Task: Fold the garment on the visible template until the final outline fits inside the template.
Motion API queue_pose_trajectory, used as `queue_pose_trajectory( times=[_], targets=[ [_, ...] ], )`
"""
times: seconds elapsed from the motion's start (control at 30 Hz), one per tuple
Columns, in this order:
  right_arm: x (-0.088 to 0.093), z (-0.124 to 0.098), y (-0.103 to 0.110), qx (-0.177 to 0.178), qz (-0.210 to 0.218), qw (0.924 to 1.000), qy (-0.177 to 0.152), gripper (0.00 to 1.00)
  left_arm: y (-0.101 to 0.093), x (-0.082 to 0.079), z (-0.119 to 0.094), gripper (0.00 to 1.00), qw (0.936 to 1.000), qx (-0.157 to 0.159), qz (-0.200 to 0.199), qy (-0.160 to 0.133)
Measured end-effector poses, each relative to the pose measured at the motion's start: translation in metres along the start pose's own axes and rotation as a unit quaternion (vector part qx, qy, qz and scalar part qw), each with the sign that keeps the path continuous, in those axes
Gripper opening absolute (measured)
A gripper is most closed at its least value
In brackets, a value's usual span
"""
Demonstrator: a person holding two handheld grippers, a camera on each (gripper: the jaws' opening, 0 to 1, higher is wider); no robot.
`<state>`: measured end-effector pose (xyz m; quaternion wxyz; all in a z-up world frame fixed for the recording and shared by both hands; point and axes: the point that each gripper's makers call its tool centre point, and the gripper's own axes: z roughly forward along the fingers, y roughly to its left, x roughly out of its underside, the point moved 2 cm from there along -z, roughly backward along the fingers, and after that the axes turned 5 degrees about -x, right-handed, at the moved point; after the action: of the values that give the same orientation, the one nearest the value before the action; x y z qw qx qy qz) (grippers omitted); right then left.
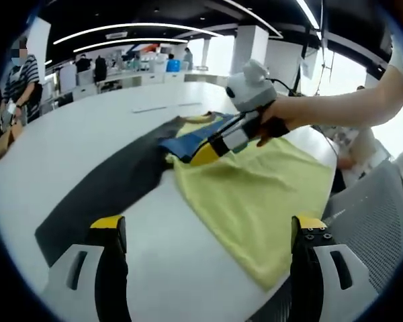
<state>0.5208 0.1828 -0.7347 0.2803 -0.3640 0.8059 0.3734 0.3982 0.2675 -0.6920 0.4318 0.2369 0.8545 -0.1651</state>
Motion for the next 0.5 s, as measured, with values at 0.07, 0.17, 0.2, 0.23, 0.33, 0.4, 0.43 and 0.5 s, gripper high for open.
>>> queue_pose_trajectory(
  times=[0.07,0.17,0.2,0.23,0.33,0.4,0.43,0.5],
  targets=[
    [-0.001,0.000,0.000,-0.006,0.007,1.0000,-0.001,0.16,0.000,0.000,0.000,0.99,1.0000,0.000,-0.001,-0.001],
    [-0.003,-0.003,0.001,-0.003,0.000,1.0000,-0.004,0.22,0.002,0.000,0.000,0.99,1.0000,-0.002,0.000,0.002],
    [-0.004,-0.004,0.001,-0.002,-0.004,1.0000,-0.005,0.25,0.002,0.000,0.001,0.99,1.0000,-0.002,0.000,0.002],
    [-0.006,-0.006,0.002,-0.003,-0.008,0.9999,-0.009,0.29,0.002,0.000,0.001,0.99,1.0000,-0.001,0.001,0.002],
    [-0.013,-0.013,0.002,0.004,-0.026,0.9994,-0.022,0.40,0.001,-0.002,0.002,0.99,1.0000,0.000,0.003,0.002],
    [-0.017,-0.018,0.001,0.009,-0.033,0.9990,-0.030,0.46,0.000,-0.003,0.003,0.99,1.0000,-0.001,0.006,0.004],
    [-0.018,-0.020,0.000,0.011,-0.036,0.9988,-0.031,0.50,0.000,-0.004,0.004,0.99,1.0000,-0.001,0.007,0.005],
    [-0.022,-0.025,-0.002,0.018,-0.046,0.9981,-0.038,0.57,0.000,-0.006,0.006,0.99,1.0000,0.000,0.007,0.004]
  ],
)
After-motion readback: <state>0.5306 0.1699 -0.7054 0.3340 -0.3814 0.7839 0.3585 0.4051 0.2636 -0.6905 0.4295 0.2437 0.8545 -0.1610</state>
